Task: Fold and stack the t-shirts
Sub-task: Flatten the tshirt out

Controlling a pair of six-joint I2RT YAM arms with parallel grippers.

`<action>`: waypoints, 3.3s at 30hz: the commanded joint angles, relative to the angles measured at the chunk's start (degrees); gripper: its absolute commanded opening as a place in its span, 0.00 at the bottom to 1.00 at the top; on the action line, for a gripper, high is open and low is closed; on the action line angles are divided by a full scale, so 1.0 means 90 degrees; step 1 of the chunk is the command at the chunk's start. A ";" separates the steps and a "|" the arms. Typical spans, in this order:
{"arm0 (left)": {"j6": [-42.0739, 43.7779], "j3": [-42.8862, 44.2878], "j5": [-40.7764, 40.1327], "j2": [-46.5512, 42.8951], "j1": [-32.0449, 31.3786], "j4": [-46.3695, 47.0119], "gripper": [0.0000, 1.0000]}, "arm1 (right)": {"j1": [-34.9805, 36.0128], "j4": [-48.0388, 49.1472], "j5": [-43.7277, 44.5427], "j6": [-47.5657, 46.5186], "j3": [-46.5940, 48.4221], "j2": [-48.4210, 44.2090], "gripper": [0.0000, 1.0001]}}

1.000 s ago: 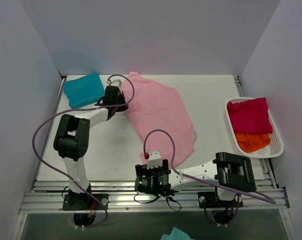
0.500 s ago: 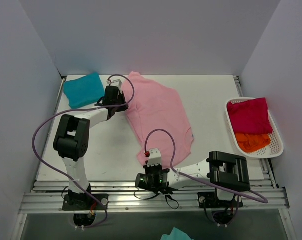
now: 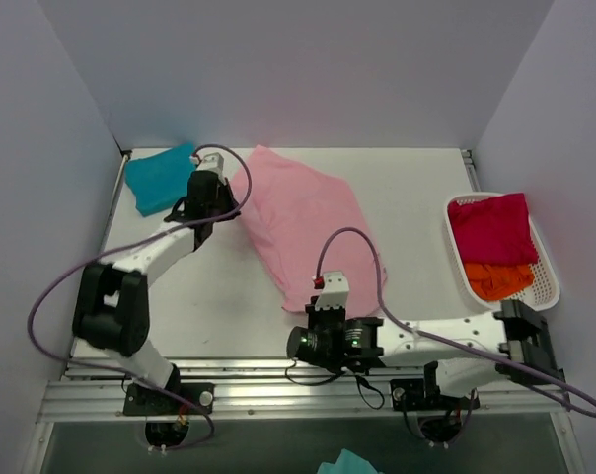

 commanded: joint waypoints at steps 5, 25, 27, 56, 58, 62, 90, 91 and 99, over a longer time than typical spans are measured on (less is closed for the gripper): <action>0.0355 -0.0041 -0.1171 -0.3907 -0.0170 -0.0798 0.02 | 0.0182 -0.2139 0.2418 -0.0968 0.1937 -0.2723 0.00; 0.0199 0.1697 -0.0314 -0.7615 -0.0161 -0.2284 0.02 | -0.1487 0.0479 -0.0947 -0.5873 0.5004 -0.3989 0.00; 0.0141 0.1687 -0.0167 -0.7528 -0.0112 -0.2176 0.02 | -0.1876 0.0624 -0.1251 -0.5931 0.5132 -0.3891 0.00; -0.0426 0.1841 0.0232 0.0750 0.0620 0.1291 0.02 | -0.6761 0.3300 -0.2982 -0.4516 0.5558 0.3977 0.00; -0.0494 0.2700 0.0467 0.1941 0.0786 0.1388 0.02 | -0.6956 0.3321 -0.3118 -0.4477 0.6145 0.5061 0.00; -0.0494 0.4846 0.0741 0.3817 0.0913 0.0630 0.02 | -0.7230 0.3166 -0.3343 -0.4418 0.7843 0.6556 0.00; -0.1013 0.4385 -0.0976 0.2524 0.1588 0.0892 0.94 | -0.7533 0.6182 -0.1790 -0.4380 0.5344 0.4667 1.00; -0.0935 0.4170 -0.1083 0.2299 0.1481 0.0852 0.94 | -0.7485 0.6240 -0.1809 -0.4273 0.5028 0.4442 1.00; -0.0612 0.2176 -0.1591 0.0842 0.0934 0.0482 0.94 | -0.7387 0.5969 -0.2454 -0.3140 0.3152 0.3717 0.94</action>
